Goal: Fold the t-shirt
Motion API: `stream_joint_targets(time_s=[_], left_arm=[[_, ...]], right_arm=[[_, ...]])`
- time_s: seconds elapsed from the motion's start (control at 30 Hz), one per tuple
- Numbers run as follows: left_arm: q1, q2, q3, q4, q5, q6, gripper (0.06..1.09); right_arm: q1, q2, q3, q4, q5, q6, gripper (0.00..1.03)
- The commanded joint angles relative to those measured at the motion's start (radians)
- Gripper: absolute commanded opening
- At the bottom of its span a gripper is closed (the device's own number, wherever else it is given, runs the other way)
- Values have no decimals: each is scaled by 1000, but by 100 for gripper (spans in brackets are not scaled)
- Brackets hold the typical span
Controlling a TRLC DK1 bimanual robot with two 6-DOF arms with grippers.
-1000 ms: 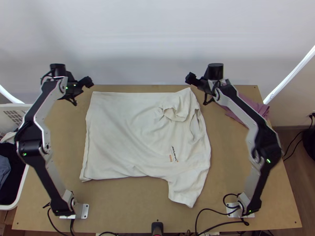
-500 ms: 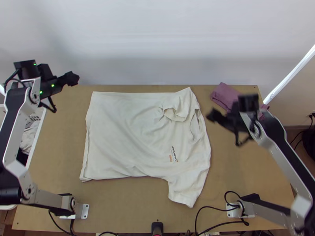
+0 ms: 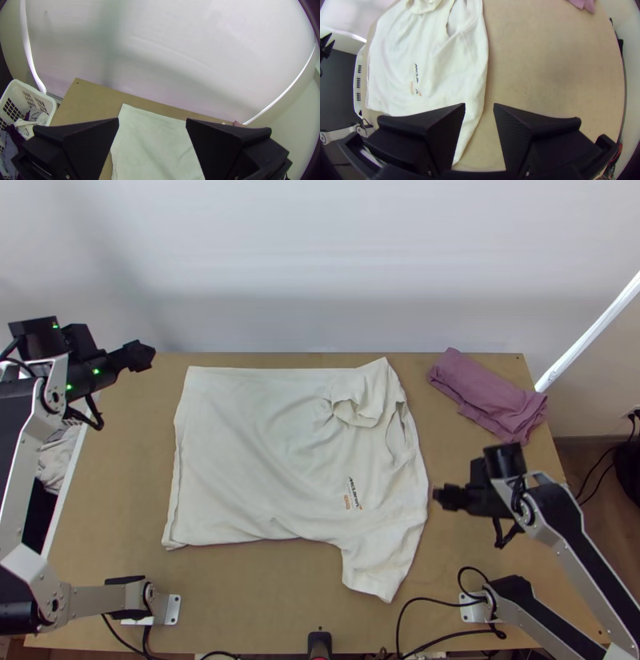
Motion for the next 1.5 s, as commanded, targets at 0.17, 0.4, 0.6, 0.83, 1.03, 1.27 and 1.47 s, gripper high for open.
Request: stream_joint_targets(time_s=[0.17, 0.4, 0.6, 0.83, 1.03, 1.27, 1.47], left_arm=[[-6, -44, -25, -22, -6, 10, 103], [-6, -61, -49, -22, -9, 3, 103], [-12, -65, -54, -22, -9, -6, 103], [-20, -71, -55, -22, -13, -10, 103], [-20, -79, -65, -22, -13, -10, 103], [-19, -81, -71, -34, -13, 7, 103], [-17, -71, -130, -129, -9, 188, 103]], right_arm=[[109, -16, -112, -16, 28, -49, 70], [120, 12, -134, 28, 29, -48, 71], [149, 72, -135, 79, 29, -40, 71], [163, 134, -143, 126, 29, -35, 71], [161, 191, -154, 168, 31, -35, 71], [161, 199, -175, 212, 42, -37, 44], [160, 141, -184, 219, 49, -48, 3]])
